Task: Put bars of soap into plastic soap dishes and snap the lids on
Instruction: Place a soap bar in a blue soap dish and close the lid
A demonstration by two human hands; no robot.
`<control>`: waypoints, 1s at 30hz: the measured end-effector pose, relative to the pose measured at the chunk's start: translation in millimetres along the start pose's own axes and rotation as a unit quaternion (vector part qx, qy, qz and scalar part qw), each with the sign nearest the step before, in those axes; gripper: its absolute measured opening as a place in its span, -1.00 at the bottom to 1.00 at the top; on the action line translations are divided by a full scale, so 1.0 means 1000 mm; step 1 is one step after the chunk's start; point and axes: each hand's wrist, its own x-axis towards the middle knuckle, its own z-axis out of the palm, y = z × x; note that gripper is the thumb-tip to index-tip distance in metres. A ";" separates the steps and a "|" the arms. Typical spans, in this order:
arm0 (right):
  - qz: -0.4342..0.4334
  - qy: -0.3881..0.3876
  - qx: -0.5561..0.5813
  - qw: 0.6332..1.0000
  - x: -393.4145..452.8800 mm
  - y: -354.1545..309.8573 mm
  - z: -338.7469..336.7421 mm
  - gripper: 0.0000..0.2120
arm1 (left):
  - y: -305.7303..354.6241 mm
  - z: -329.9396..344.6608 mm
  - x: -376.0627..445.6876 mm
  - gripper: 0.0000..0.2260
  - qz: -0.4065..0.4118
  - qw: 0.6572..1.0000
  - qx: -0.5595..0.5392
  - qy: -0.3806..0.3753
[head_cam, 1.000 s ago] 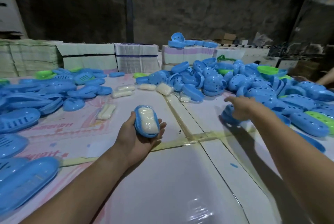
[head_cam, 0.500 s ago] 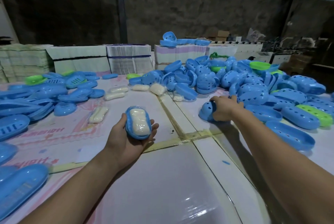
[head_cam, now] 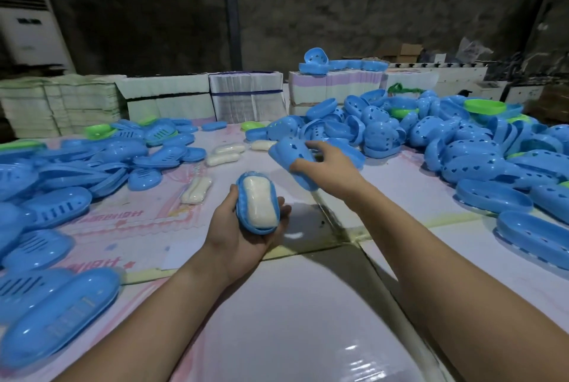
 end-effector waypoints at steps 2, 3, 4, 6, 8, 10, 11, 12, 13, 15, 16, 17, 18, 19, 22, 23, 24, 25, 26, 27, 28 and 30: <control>-0.002 -0.015 0.081 0.997 -0.002 -0.005 0.020 -0.60 | 0.001 0.002 0.000 -0.54 0.015 1.000 -0.013 -0.002; -0.007 -0.017 0.096 0.995 -0.003 -0.005 0.028 -0.68 | 0.001 0.001 0.001 -0.55 0.020 1.000 -0.009 -0.002; -0.016 -0.019 0.100 0.995 -0.004 -0.005 0.034 -0.71 | 0.001 0.002 0.002 -0.56 0.022 1.000 0.001 -0.002; -0.037 -0.022 0.098 0.994 -0.006 -0.004 0.041 -0.60 | 0.001 0.003 0.003 -0.57 0.024 0.999 0.021 -0.004; -0.043 -0.021 0.093 0.995 -0.008 -0.003 0.042 -0.47 | 0.001 0.003 0.002 -0.58 0.029 0.999 0.042 -0.006; -0.043 -0.031 0.078 0.996 -0.011 0.000 0.044 -0.40 | 0.000 0.005 0.002 -0.59 0.041 0.998 0.044 -0.002; -0.043 -0.035 0.070 0.996 -0.014 0.000 0.045 -0.39 | 0.000 0.005 0.002 -0.60 0.045 0.998 0.044 -0.003; -0.044 -0.037 0.065 0.996 -0.017 0.000 0.045 -0.39 | -0.001 0.004 0.002 -0.61 0.047 0.998 0.048 -0.007; -0.044 -0.037 0.064 0.996 -0.019 -0.001 0.046 -0.39 | -0.001 0.004 0.002 -0.62 0.048 0.997 0.052 -0.011; -0.042 -0.036 0.068 0.996 -0.021 -0.001 0.048 -0.39 | 0.000 0.004 0.000 -0.62 0.053 0.997 0.055 -0.013; -0.045 -0.029 0.071 0.996 -0.021 -0.002 0.048 -0.40 | 0.000 0.004 0.000 -0.62 0.057 0.997 0.058 -0.013; -0.048 -0.016 0.071 0.996 -0.022 -0.003 0.048 -0.42 | 0.001 0.004 0.000 -0.62 0.060 0.996 0.061 -0.012; -0.054 0.001 0.065 0.996 -0.021 -0.003 0.046 -0.45 | 0.001 0.004 0.000 -0.60 0.063 0.996 0.059 -0.010; -0.062 0.018 0.051 0.997 -0.020 -0.002 0.044 -0.46 | 0.002 0.004 0.002 -0.59 0.066 0.996 0.055 -0.008; -0.051 -0.009 0.047 0.998 -0.015 0.002 0.036 -0.40 | 0.003 0.001 0.005 -0.58 0.071 0.997 0.029 -0.003; -0.034 -0.041 0.081 0.995 -0.016 0.001 0.034 -0.44 | 0.002 0.000 0.005 -0.59 0.069 0.997 0.026 -0.002; -0.026 -0.063 0.099 0.993 -0.016 0.001 0.034 -0.48 | 0.003 0.000 0.006 -0.60 0.070 0.997 0.025 -0.002; -0.025 -0.074 0.098 0.992 -0.016 0.000 0.034 -0.52 | 0.003 0.000 0.006 -0.60 0.074 0.997 0.022 -0.001; -0.025 -0.080 0.092 0.992 -0.015 0.000 0.036 -0.53 | 0.003 0.001 0.006 -0.61 0.082 0.996 0.018 0.001; -0.024 -0.086 0.097 0.991 -0.015 0.000 0.036 -0.54 | 0.003 0.001 0.007 -0.62 0.093 0.995 0.020 0.004; -0.025 -0.095 0.103 0.990 -0.015 0.000 0.037 -0.55 | 0.002 0.001 0.007 -0.64 0.103 0.994 0.029 0.008; -0.029 -0.114 0.116 0.986 -0.016 -0.001 0.040 -0.61 | 0.001 0.001 0.005 -0.66 0.117 0.992 0.045 0.010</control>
